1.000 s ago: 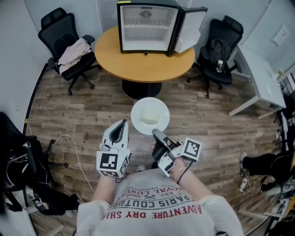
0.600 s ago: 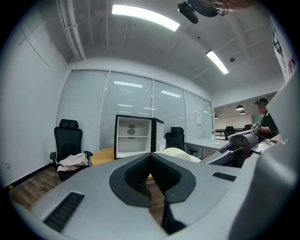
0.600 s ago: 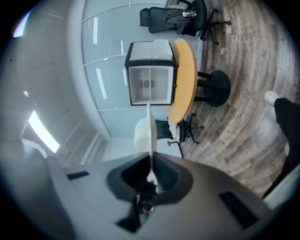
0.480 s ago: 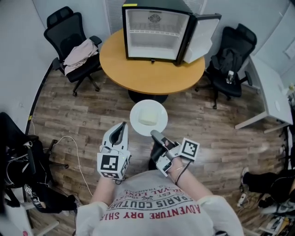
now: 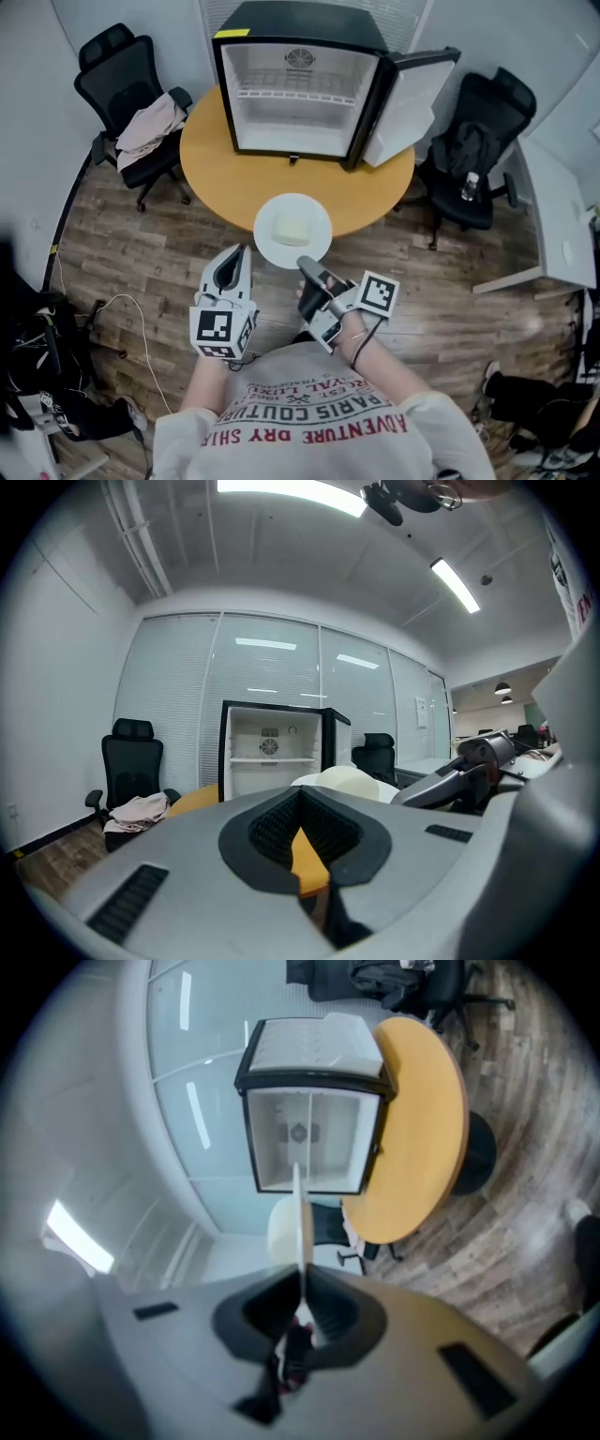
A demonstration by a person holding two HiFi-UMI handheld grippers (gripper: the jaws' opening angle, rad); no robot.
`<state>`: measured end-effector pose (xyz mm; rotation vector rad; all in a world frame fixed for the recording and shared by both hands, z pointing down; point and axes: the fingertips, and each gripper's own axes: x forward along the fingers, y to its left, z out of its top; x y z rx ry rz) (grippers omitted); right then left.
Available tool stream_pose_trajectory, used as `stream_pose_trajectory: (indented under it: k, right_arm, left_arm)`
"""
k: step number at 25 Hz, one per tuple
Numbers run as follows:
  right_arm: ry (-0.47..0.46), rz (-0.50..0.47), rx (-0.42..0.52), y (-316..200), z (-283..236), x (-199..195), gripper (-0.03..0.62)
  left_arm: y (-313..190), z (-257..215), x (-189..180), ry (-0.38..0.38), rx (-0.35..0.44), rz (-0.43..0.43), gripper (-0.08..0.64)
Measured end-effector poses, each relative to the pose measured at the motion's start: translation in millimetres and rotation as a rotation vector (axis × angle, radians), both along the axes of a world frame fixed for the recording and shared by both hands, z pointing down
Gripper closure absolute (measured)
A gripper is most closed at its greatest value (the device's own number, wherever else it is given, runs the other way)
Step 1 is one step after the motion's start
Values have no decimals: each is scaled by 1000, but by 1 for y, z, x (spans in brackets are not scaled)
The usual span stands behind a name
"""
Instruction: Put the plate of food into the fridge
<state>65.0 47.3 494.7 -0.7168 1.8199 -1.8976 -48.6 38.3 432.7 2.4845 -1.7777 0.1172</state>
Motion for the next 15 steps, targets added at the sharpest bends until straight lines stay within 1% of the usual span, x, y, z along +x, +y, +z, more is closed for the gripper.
stream_pose_trajectory:
  k: [2, 5, 7, 9, 11, 15]
  right_arm:
    - [5, -13, 4, -25, -1, 9, 555]
    - [2, -15, 8, -43, -2, 15, 555]
    - [1, 1, -5, -67, -2, 23, 555]
    - [-1, 15, -20, -95, -3, 31, 555]
    - [2, 20, -32, -113, 0, 33, 555]
    - [7, 34, -36, -143, 2, 26, 555]
  left_arm:
    - [-24, -1, 12, 11, 4, -10, 537]
    - [-37, -1, 20, 17, 16, -22, 537]
    - [-57, 2, 29, 26, 3, -23, 537]
    - [-81, 7, 36, 40, -28, -21, 537]
    - [-99, 11, 35, 56, -49, -26, 537]
    - [-134, 10, 23, 57, -44, -19, 537]
